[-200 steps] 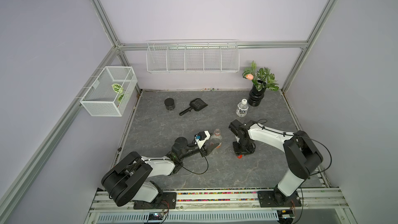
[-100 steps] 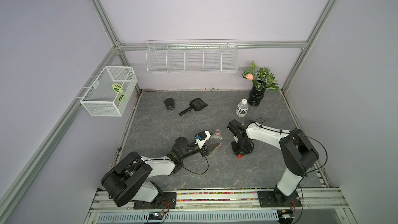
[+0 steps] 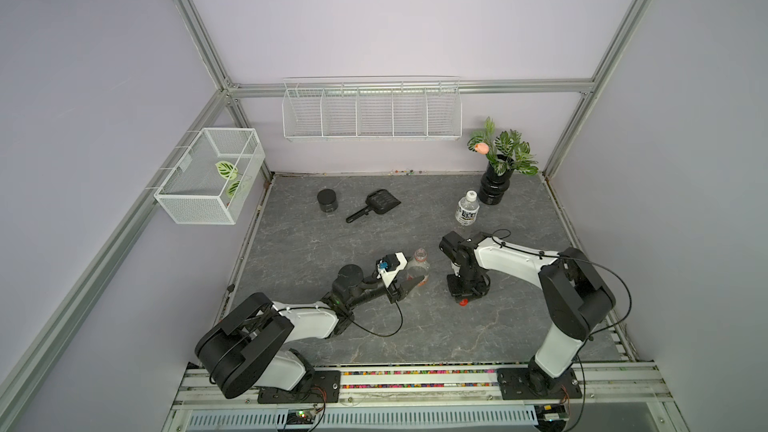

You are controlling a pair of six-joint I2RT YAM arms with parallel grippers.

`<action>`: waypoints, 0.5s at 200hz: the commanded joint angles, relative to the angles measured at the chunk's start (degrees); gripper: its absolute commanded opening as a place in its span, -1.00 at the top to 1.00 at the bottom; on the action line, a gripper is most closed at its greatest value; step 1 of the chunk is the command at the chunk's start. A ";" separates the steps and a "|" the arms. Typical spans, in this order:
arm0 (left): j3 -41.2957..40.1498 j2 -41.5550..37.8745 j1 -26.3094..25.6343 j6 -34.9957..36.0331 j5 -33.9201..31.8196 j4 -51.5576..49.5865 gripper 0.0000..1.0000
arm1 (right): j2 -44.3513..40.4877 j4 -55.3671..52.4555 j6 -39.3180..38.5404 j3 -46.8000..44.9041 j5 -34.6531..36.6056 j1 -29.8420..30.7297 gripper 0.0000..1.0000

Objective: Screw on the bottle caps
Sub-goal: Screw the bottle cap onto the plastic bottle.

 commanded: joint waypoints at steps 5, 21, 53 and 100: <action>0.81 0.11 -0.41 1.14 0.37 -3.29 -0.22 | -1.42 -2.90 -0.77 0.23 0.76 -0.03 0.32; 1.20 0.42 -0.45 1.36 1.36 -3.29 -0.22 | -3.16 -5.14 -1.74 1.80 1.39 0.23 0.32; 2.09 1.91 -0.87 1.37 3.61 -2.28 -0.21 | -7.15 -14.14 -5.15 8.83 1.45 0.75 0.32; 3.67 4.64 -1.31 2.15 5.93 -0.05 -0.20 | -11.82 -30.39 -9.34 24.52 -0.15 0.92 0.32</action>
